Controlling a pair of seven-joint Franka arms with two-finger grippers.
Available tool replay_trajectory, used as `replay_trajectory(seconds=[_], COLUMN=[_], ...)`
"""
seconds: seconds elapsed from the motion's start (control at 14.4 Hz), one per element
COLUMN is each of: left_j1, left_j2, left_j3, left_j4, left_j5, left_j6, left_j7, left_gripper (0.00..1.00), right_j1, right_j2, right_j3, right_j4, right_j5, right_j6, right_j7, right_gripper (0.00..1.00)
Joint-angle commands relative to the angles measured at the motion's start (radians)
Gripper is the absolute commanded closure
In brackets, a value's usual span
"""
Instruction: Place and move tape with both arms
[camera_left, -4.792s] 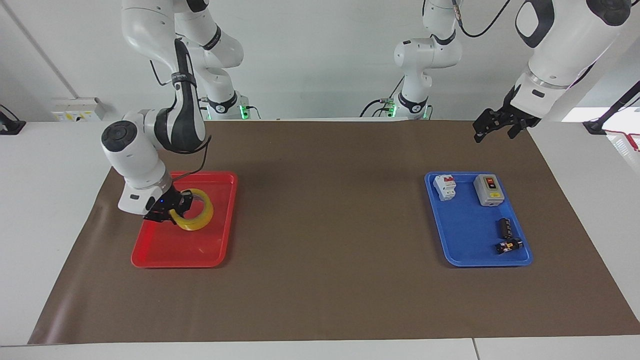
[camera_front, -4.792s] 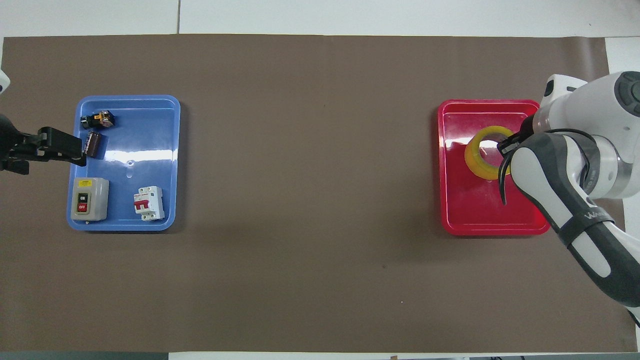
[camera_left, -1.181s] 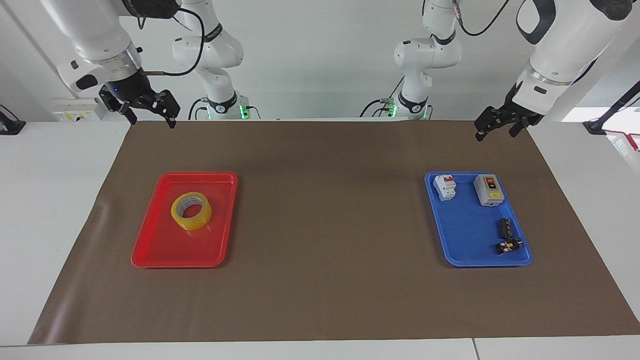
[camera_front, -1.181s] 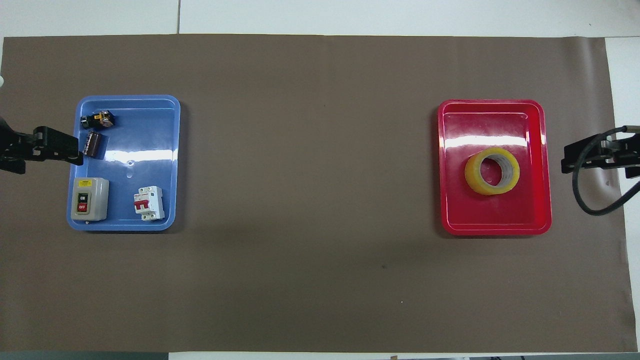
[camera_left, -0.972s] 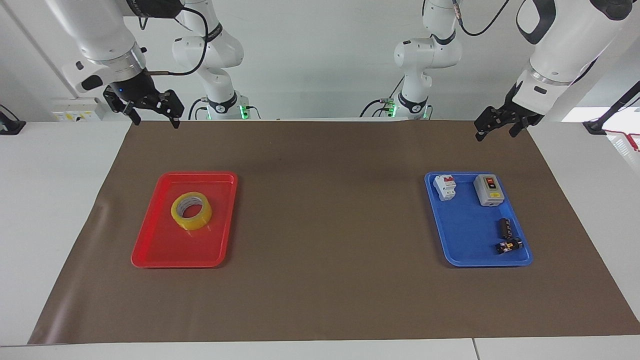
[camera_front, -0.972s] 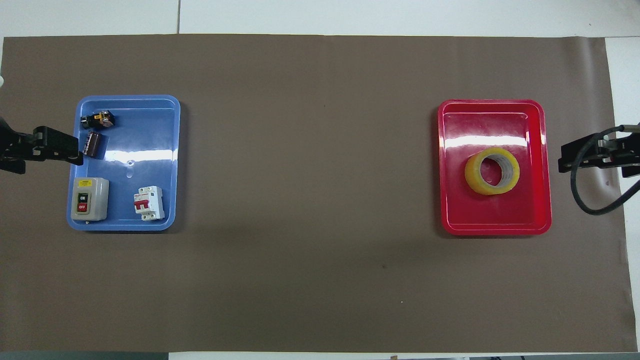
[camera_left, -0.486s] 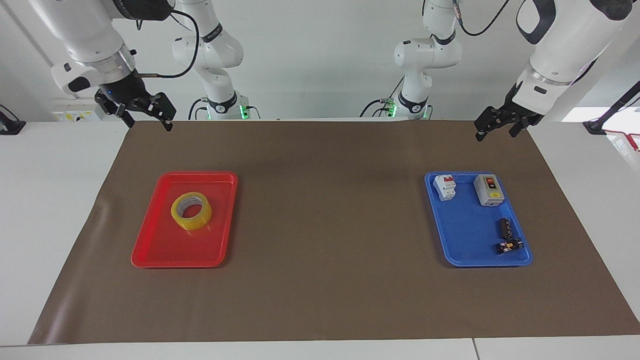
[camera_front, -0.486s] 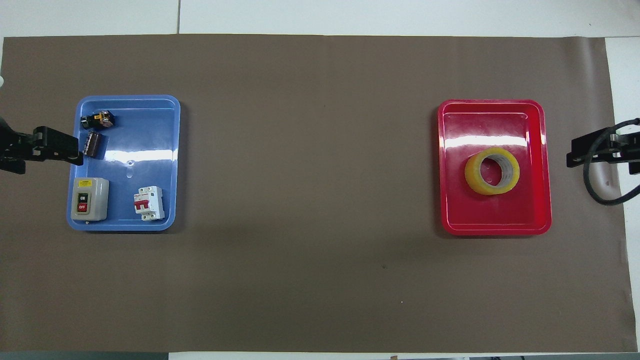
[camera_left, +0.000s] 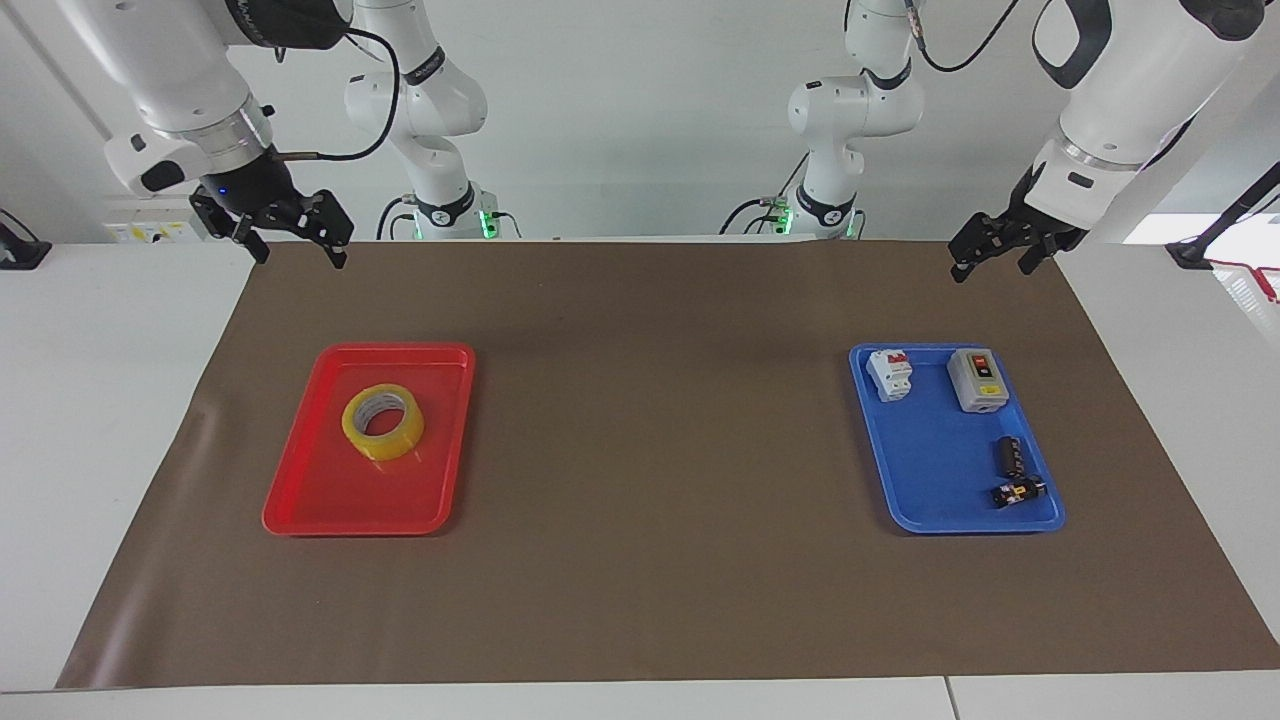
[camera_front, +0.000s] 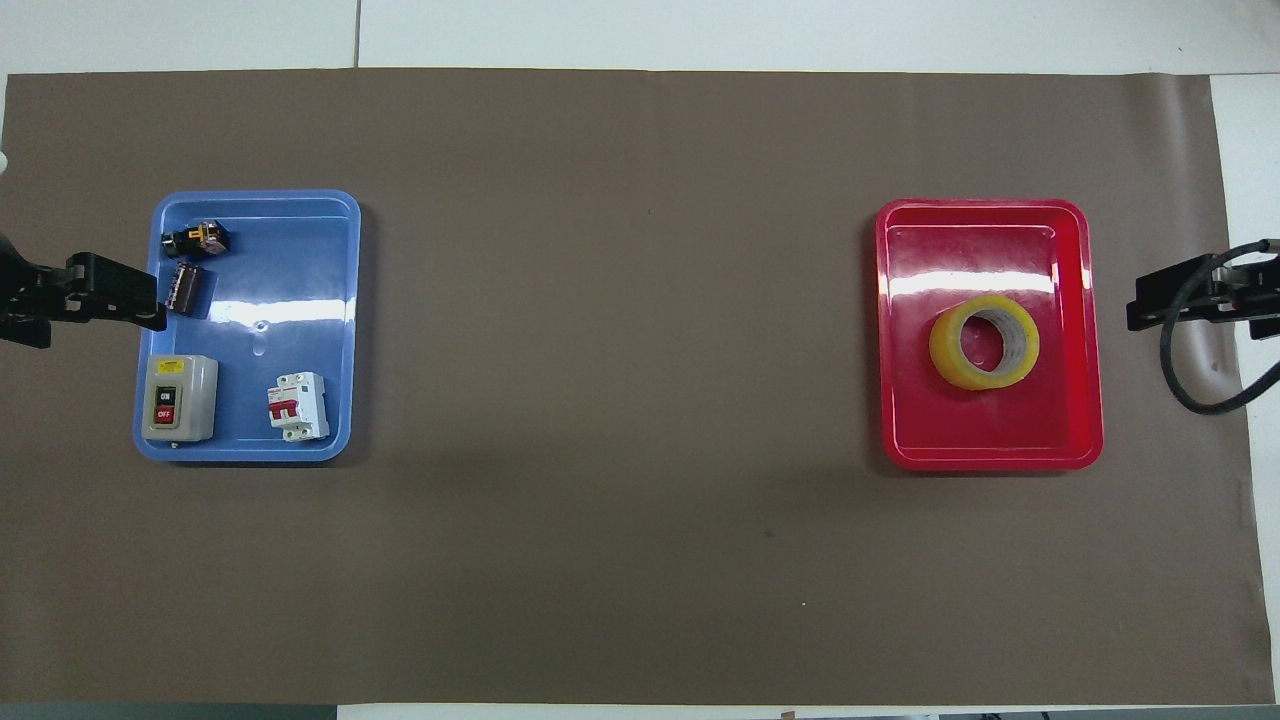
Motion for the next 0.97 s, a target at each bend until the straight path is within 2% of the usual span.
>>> replay_trajectory(seconds=[0.0,0.9], left_j1=[0.012,0.012], left_j2=[-0.025,-0.025], left_j3=[-0.003,-0.003], left_j4=[-0.028,-0.028], left_j5=[-0.02,-0.02], left_j6=[0.018,0.018], left_j7=[0.009,0.009], left_gripper=[0.0,0.0], right_j1=[-0.006,0.003], right_j2=[-0.01,-0.012], right_j3=[0.002,0.003], right_j4=[-0.012,-0.012], right_j5=[-0.003,-0.038], right_j6=[0.003,0.003], right_j7=[-0.031,-0.068], right_gripper=[0.0,0.0])
